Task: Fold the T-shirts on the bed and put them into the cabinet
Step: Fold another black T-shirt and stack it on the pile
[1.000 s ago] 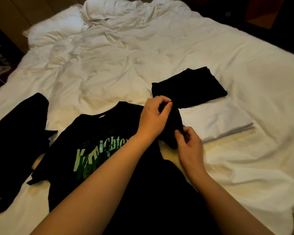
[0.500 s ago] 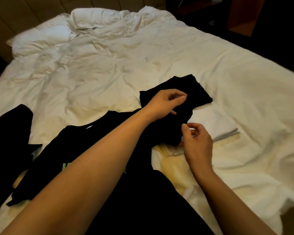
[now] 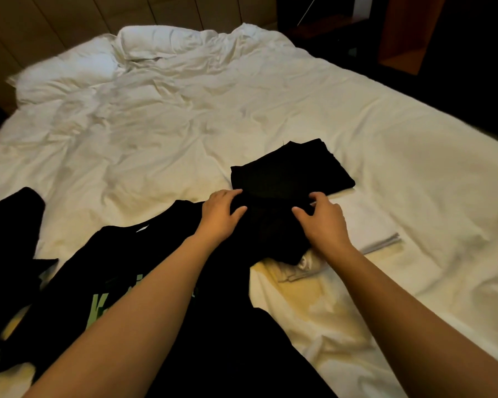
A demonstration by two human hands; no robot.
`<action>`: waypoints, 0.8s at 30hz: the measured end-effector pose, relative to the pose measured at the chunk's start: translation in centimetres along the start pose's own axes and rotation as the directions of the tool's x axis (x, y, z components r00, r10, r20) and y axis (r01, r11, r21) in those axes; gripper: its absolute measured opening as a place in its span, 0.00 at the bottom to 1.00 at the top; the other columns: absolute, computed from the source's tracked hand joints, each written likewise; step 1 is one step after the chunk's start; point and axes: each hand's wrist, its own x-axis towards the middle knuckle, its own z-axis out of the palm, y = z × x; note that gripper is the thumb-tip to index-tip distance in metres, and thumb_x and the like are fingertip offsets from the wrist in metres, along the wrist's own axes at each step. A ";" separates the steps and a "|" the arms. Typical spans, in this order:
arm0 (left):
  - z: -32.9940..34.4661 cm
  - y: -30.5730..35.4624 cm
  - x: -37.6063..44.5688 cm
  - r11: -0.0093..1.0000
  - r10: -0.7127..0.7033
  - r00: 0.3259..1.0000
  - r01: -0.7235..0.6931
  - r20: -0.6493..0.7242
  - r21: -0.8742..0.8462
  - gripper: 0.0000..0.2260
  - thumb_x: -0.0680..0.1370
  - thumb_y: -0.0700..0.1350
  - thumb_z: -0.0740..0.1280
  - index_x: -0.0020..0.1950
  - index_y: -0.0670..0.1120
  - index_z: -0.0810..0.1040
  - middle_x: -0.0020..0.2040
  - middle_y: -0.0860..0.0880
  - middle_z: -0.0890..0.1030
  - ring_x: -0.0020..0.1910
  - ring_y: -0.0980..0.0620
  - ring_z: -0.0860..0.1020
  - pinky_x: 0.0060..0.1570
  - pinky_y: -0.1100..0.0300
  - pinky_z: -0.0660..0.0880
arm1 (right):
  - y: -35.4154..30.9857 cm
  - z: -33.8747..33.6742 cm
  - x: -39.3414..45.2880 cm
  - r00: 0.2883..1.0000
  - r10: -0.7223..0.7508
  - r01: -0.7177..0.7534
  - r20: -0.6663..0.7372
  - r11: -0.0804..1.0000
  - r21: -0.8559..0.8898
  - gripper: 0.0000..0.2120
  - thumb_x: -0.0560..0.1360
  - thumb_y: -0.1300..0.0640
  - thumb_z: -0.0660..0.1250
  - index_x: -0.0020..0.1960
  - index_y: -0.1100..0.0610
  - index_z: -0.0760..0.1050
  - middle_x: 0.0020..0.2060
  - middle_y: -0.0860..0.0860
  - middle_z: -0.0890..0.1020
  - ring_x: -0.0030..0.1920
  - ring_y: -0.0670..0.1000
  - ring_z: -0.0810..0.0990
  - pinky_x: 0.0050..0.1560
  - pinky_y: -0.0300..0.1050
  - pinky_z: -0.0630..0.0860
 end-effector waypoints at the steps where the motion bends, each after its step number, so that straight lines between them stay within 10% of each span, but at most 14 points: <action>1: 0.0 0.1 0.5 1.000 0.003 1.000 -0.003 -0.019 0.014 0.16 0.81 0.51 0.66 0.69 0.50 0.76 0.64 0.47 0.78 0.66 0.45 0.72 0.65 0.50 0.68 | 0.2 0.1 0.3 1.000 -0.008 0.008 0.003 0.999 -0.038 0.23 0.79 0.47 0.66 0.70 0.57 0.72 0.59 0.57 0.80 0.60 0.60 0.77 0.60 0.56 0.75; 5: -0.9 0.4 2.0 0.978 0.000 0.996 -0.018 -0.085 -0.208 0.03 0.80 0.47 0.68 0.47 0.51 0.79 0.43 0.54 0.79 0.46 0.52 0.78 0.47 0.57 0.72 | 0.8 -0.1 1.1 1.000 -0.008 0.007 0.008 0.996 0.087 0.12 0.80 0.53 0.64 0.55 0.61 0.79 0.46 0.56 0.82 0.47 0.56 0.80 0.44 0.46 0.72; 9: -2.1 1.2 3.2 0.905 -0.061 0.995 0.024 -0.075 -0.425 0.06 0.82 0.46 0.65 0.47 0.48 0.77 0.42 0.53 0.79 0.42 0.56 0.76 0.44 0.60 0.71 | 1.1 -0.5 1.9 0.989 0.136 -0.096 -0.060 0.889 0.447 0.12 0.78 0.56 0.63 0.39 0.60 0.71 0.33 0.56 0.74 0.34 0.54 0.72 0.37 0.49 0.66; 14: -0.4 1.3 4.0 0.989 -0.081 0.984 0.059 -0.161 -0.135 0.08 0.82 0.52 0.65 0.54 0.49 0.77 0.53 0.50 0.78 0.54 0.49 0.75 0.54 0.54 0.70 | 1.4 -0.4 2.0 0.993 0.076 -0.054 -0.086 0.970 0.236 0.13 0.79 0.55 0.66 0.62 0.59 0.74 0.53 0.52 0.77 0.52 0.51 0.76 0.51 0.43 0.72; 17: 0.9 1.5 1.8 0.994 0.111 0.934 -0.112 -0.339 0.019 0.10 0.80 0.51 0.67 0.55 0.45 0.77 0.54 0.46 0.76 0.54 0.46 0.74 0.56 0.53 0.70 | 1.4 -0.4 0.0 0.961 -0.113 0.149 -0.251 0.980 0.131 0.13 0.77 0.53 0.70 0.59 0.55 0.74 0.54 0.51 0.76 0.54 0.50 0.76 0.54 0.45 0.74; 20: 1.9 1.9 -2.4 0.913 0.363 0.833 -0.407 -0.418 -0.017 0.12 0.81 0.51 0.65 0.45 0.43 0.77 0.43 0.47 0.76 0.44 0.47 0.75 0.45 0.50 0.73 | 1.3 -0.3 -2.7 0.968 -0.240 0.245 -0.078 0.967 0.068 0.11 0.75 0.45 0.71 0.47 0.52 0.77 0.39 0.46 0.79 0.40 0.44 0.77 0.41 0.41 0.73; 24: 2.6 1.7 -7.3 0.803 0.588 0.779 -0.594 -0.220 0.043 0.22 0.80 0.62 0.62 0.49 0.43 0.80 0.45 0.47 0.78 0.44 0.48 0.76 0.45 0.54 0.73 | 1.5 0.2 -5.4 0.983 -0.182 0.184 0.029 0.978 -0.098 0.27 0.72 0.35 0.69 0.61 0.53 0.75 0.52 0.48 0.77 0.52 0.48 0.76 0.50 0.43 0.75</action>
